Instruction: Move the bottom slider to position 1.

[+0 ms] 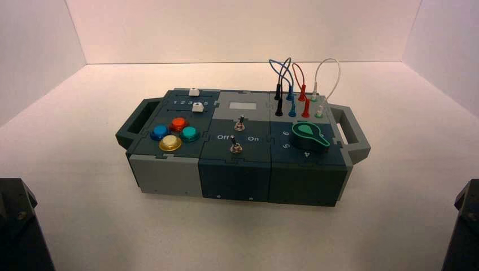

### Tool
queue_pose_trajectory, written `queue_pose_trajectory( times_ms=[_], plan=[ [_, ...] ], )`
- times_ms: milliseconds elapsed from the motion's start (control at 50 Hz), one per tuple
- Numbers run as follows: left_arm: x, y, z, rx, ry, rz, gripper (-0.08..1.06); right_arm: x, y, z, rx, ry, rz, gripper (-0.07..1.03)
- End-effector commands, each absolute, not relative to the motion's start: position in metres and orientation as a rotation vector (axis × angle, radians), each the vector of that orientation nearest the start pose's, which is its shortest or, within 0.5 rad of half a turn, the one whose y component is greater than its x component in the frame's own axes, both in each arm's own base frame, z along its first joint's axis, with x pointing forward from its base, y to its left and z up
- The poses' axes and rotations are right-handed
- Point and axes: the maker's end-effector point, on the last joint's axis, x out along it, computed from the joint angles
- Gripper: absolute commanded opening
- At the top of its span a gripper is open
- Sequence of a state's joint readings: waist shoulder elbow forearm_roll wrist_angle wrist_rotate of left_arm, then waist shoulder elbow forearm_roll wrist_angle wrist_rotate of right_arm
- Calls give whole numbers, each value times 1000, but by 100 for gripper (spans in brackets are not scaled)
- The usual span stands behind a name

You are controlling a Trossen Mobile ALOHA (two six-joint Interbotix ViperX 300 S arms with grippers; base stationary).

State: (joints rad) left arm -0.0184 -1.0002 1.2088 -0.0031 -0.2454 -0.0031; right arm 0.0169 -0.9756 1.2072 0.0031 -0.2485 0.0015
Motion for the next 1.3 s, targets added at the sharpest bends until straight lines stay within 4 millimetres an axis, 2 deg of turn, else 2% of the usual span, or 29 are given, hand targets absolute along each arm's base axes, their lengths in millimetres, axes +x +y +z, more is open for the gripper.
queue_pose_trajectory(
  times_ms=[20, 560, 820, 960, 1080, 1300],
  plan=[
    [251, -5, 291, -4, -51, -20, -3, 255, 5, 288, 6, -40, 19, -2],
    [250, -5, 294, -2, -52, -21, -3, 252, 5, 291, 19, -44, 20, -2],
    [259, -15, 285, -18, 59, -56, -3, 257, 9, 295, 24, -3, 33, -2],
    [266, -26, 272, -15, 197, -96, -3, 264, 19, 283, 21, 91, 70, -2],
    [271, -37, 263, -7, 301, -133, -3, 269, 27, 263, 14, 177, 96, -2],
    [276, -54, 243, 17, 477, -185, -3, 267, 36, 243, 38, 279, 126, -2]
  ],
)
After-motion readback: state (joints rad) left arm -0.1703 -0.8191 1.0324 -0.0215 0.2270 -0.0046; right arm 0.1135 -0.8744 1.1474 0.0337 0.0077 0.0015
